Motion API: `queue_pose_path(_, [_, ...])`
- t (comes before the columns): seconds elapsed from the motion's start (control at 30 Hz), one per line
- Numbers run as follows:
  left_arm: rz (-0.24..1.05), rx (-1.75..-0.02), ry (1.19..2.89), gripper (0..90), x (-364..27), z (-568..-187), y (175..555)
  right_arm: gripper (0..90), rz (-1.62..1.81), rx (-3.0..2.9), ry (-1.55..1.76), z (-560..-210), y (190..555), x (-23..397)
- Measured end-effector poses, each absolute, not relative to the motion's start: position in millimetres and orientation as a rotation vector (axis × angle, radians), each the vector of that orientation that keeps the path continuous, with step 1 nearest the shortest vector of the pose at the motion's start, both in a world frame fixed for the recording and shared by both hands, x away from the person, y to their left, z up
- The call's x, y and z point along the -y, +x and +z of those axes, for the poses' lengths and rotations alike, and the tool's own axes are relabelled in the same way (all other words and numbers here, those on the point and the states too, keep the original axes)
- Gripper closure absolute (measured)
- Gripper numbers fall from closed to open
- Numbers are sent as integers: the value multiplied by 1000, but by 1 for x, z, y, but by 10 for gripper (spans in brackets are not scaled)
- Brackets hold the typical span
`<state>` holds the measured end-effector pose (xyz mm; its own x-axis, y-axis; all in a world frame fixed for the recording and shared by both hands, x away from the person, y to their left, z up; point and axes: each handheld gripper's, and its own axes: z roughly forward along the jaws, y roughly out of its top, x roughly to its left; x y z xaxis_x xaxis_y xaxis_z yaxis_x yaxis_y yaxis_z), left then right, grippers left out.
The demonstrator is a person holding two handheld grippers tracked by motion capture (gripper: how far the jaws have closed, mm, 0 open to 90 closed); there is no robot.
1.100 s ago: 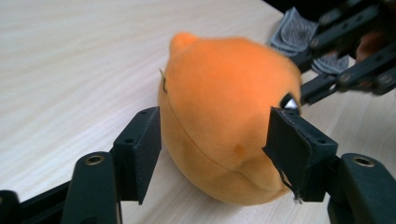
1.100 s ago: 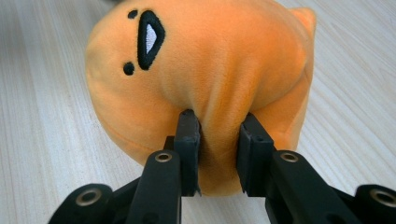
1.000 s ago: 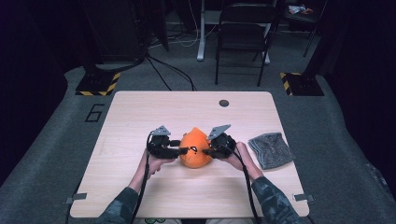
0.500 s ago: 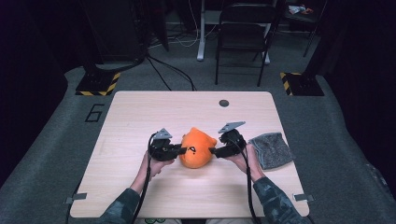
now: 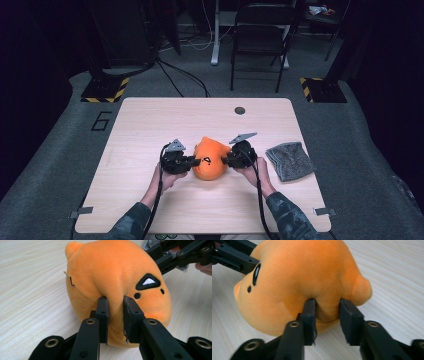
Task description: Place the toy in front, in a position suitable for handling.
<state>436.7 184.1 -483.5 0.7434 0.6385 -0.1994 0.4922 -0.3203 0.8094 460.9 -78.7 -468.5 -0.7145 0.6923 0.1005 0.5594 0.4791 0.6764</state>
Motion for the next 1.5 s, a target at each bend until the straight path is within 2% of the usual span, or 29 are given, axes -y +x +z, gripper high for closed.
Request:
queue_pose_path(0.03, [192, -858, 1985, 776, -184, -484, 437, 708, 1055, -2537, 1086, -469, 461, 79])
queue_pose_path(0.07, [193, -851, 1978, 780, -184, -483, 436, 767, 1066, -2523, 1089, -470, 461, 77])
queue_pose_path(0.1, [193, -851, 1978, 785, -184, -483, 436, 767, 1066, -2523, 1089, -470, 461, 77])
queue_pose_path(0.13, [197, -853, 1974, 789, -183, -482, 435, 816, 1074, -2501, 1107, -469, 461, 77])
queue_pose_path(0.23, [229, -823, 1973, 798, -182, -475, 432, 856, 1085, -2457, 1102, -466, 460, 77])
queue_pose_path(0.6, [243, -752, 1974, 795, -166, -457, 413, 866, 1118, -2408, 1040, -440, 460, 84])
queue_pose_path(0.77, [235, -732, 2072, 792, -150, -470, 409, 866, 1056, -2452, 1017, -447, 466, 84])
queue_pose_path(0.9, [231, -748, 2063, 776, -147, -475, 410, 850, 993, -2460, 1018, -461, 469, 77])
queue_pose_path(1.03, [208, -761, 2056, 715, -152, -474, 412, 797, 1009, -2451, 1031, -461, 471, 80])
queue_pose_path(1.17, [195, -761, 2058, 558, -163, -465, 416, 781, 1012, -2442, 1041, -462, 473, 85])
queue_pose_path(1.23, [178, -759, 2041, 515, -171, -459, 418, 776, 1030, -2432, 1064, -464, 474, 84])
queue_pose_path(1.33, [223, -800, 1966, 488, -190, -449, 424, 775, 1022, -2437, 1032, -464, 475, 83])
queue_pose_path(1.5, [244, -870, 1937, 431, -200, -457, 435, 767, 1019, -2435, 1032, -464, 474, 83])
